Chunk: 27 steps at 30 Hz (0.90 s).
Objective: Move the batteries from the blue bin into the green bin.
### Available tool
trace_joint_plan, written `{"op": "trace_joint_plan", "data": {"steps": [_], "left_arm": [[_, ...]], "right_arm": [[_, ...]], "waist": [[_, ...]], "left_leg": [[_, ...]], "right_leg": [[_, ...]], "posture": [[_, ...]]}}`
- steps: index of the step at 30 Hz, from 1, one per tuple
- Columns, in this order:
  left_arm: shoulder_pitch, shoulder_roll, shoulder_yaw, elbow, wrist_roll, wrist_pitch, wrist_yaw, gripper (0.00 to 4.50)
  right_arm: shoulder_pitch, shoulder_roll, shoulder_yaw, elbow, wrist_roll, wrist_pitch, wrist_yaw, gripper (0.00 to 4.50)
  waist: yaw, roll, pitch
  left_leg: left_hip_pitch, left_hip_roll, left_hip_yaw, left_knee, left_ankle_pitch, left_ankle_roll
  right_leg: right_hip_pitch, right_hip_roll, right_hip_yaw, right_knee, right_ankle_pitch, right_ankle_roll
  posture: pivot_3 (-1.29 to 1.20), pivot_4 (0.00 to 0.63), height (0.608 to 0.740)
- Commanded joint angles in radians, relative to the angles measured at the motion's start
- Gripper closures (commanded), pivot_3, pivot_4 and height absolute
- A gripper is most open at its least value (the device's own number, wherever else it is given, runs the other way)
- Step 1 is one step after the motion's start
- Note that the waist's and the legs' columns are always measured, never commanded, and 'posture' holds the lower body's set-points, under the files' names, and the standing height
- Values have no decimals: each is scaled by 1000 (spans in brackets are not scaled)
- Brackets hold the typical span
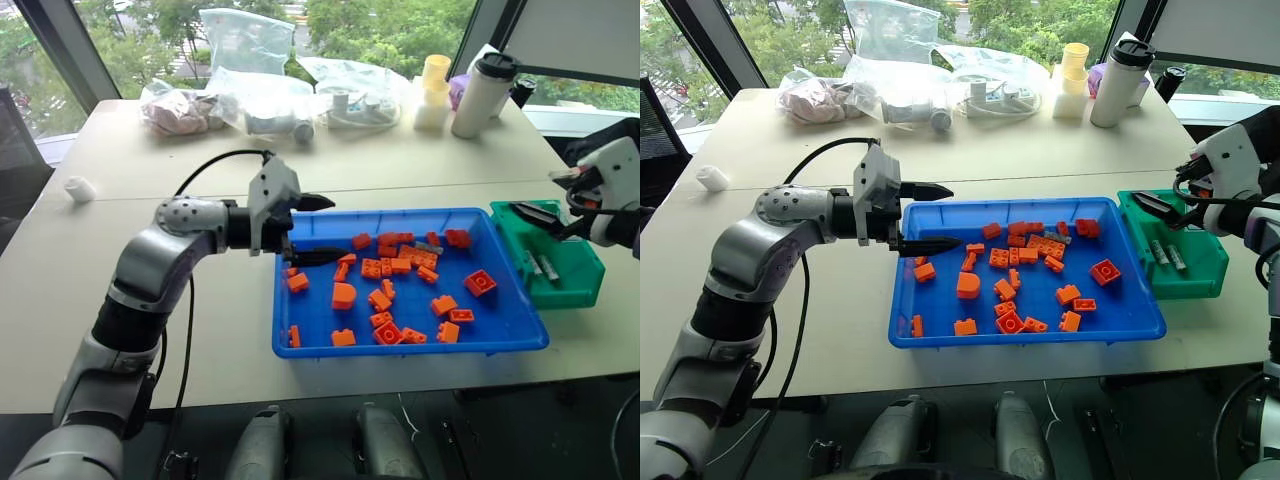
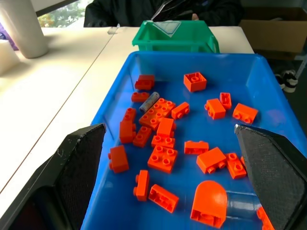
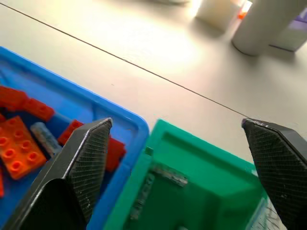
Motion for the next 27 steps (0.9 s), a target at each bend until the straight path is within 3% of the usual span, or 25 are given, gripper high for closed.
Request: {"op": "trace_joint_plan", "data": {"steps": [1, 9, 13, 27], "left_arm": [[8, 50, 47, -45, -27, 18, -26, 0], [30, 69, 52, -78, -24, 28, -5, 0], [53, 74, 56, -99, -25, 37, 5, 0], [64, 70, 42, -93, -8, 25, 18, 0]], "right_arm": [[11, 39, 63, -85, 32, 47, 2, 82], [-9, 165, 166, -116, 84, 204, -44, 82], [44, 136, 232, -131, 43, 120, 13, 82], [1, 143, 352, 31, -78, -52, 66, 30]], "waist": [[0, 0, 0], [3, 0, 0], [3, 0, 0], [1, 0, 0]], "left_leg": [[0, 0, 0, 0, 0, 0], [-1, -1, 0, 0, 0, 0], [-1, -1, -1, 0, 0, 0], [-1, -1, 0, 0, 0, 0]], "right_leg": [[0, 0, 0, 0, 0, 0], [-1, -2, 0, 0, 0, 0], [-1, -2, -1, 0, 0, 0], [-1, -1, -1, 0, 0, 0]], "posture": [[0, 150, 740], [0, 150, 740], [0, 150, 740], [0, 150, 740]]}}
